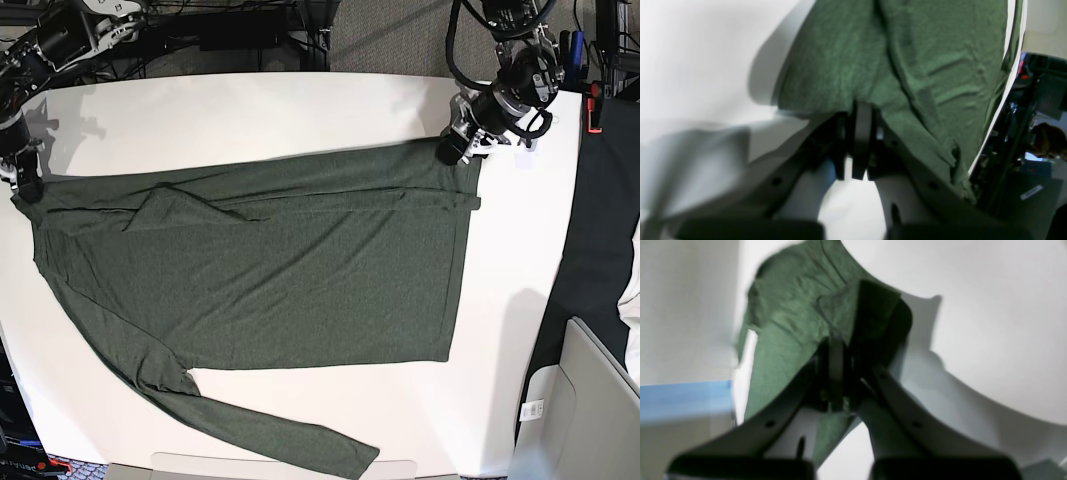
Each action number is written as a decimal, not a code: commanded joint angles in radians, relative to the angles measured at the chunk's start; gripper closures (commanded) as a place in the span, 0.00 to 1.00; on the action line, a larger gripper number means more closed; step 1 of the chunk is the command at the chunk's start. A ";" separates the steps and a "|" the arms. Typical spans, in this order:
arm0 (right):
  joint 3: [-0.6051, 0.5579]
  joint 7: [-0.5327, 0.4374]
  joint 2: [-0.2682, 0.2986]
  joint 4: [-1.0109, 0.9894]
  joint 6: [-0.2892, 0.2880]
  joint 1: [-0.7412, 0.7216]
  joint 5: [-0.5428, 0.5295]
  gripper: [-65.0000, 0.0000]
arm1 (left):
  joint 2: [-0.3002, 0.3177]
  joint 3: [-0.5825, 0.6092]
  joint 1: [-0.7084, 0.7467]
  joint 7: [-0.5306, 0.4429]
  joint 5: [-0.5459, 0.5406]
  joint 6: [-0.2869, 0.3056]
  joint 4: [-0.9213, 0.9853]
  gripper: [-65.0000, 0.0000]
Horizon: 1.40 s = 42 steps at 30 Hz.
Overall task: Fold the T-shirt properly
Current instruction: 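Drag the folded shirt edge with both grippers to straighten the strip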
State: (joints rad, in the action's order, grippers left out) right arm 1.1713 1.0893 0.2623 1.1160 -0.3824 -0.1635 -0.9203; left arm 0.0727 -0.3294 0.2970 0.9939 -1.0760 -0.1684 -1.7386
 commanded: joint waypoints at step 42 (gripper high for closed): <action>0.062 0.021 0.121 0.095 0.015 0.315 -0.253 0.99 | 0.006 -0.047 0.253 0.007 -0.043 0.003 -0.192 0.99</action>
State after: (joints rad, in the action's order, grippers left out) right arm 1.2274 1.1305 0.3489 1.1950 -0.3630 0.1501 -1.1450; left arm 0.0723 -0.3695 0.5514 1.0058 -1.0916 -0.1646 -1.9137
